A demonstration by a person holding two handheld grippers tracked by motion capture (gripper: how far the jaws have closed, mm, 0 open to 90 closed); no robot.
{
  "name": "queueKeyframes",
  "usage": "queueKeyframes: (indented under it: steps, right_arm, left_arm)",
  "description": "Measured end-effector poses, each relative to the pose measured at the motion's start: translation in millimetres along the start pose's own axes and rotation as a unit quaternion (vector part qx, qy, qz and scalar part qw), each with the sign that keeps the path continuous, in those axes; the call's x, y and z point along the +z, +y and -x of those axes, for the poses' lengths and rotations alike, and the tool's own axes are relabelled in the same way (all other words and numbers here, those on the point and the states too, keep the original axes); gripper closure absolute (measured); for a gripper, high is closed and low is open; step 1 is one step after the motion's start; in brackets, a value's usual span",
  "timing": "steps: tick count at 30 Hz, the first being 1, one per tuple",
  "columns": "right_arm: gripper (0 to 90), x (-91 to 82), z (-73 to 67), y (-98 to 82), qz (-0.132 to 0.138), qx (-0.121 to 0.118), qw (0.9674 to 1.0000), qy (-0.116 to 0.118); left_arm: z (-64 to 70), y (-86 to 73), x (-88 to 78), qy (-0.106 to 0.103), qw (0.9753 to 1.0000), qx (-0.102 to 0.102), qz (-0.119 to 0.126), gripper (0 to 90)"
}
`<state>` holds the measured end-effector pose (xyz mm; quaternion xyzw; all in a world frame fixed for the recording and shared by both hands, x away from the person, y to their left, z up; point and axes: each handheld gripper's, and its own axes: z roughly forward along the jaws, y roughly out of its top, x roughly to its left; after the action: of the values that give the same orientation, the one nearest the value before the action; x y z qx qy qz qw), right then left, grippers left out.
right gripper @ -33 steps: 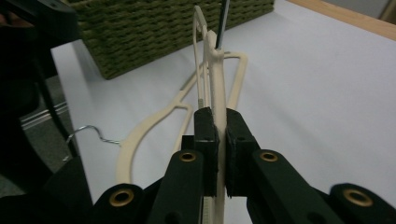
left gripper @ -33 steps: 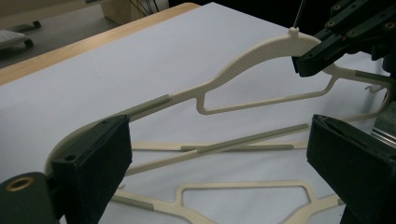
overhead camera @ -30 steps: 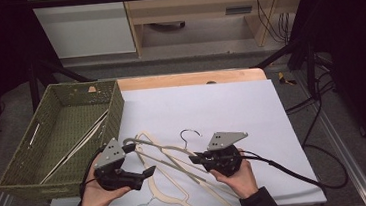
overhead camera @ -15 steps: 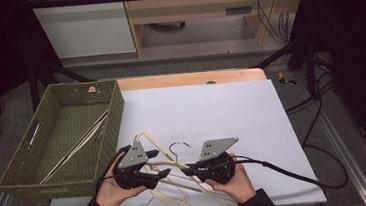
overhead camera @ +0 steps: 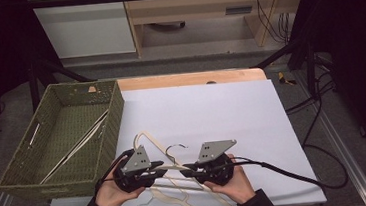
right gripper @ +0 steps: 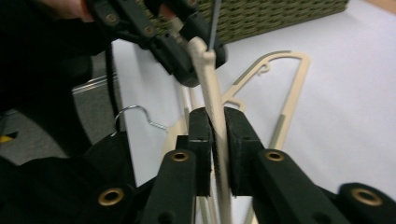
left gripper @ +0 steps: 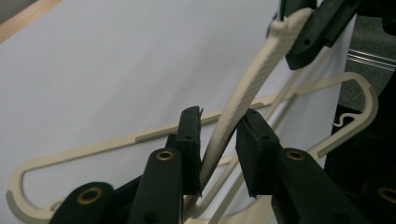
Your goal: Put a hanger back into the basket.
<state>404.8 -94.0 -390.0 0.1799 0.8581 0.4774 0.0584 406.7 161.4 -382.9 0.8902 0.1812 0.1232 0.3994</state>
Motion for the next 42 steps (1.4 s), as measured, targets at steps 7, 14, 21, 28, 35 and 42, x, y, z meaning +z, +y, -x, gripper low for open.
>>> queueKeyframes:
  steps: [7, 14, 21, 28, 35, 42]
  right_arm:
    - [67.0, 0.3, 0.7, -0.9, 0.002, -0.010, 0.9987, -0.050]
    - [52.7, 0.6, 0.5, -1.5, 0.008, -0.025, 0.9971, -0.071]
    - [27.8, -16.4, 4.3, -0.3, 0.050, -0.007, 0.9941, -0.096]
    - [19.7, -39.6, 16.0, -5.7, 0.076, 0.029, 0.9890, -0.123]
    - [15.2, -63.5, 26.7, -20.7, 0.101, 0.072, 0.9825, -0.139]
    - [11.1, -74.2, 35.7, -30.8, 0.112, 0.098, 0.9766, -0.155]
  left_arm:
    - [9.5, 2.8, -1.9, -0.035, 0.9992, -0.020, -0.001, 81.2]
    - [18.2, 5.4, -0.2, -0.046, 0.9987, -0.021, -0.004, 86.0]
    - [14.0, 1.6, -5.7, -0.023, 0.9986, -0.046, 0.007, 86.1]
    - [9.0, 1.8, -18.9, 0.007, 0.9979, -0.059, 0.025, 86.0]
    - [3.2, 7.6, -48.5, 0.049, 0.9950, -0.067, 0.056, 86.1]
    - [-2.8, 17.0, -76.5, 0.071, 0.9915, -0.067, 0.086, 86.1]
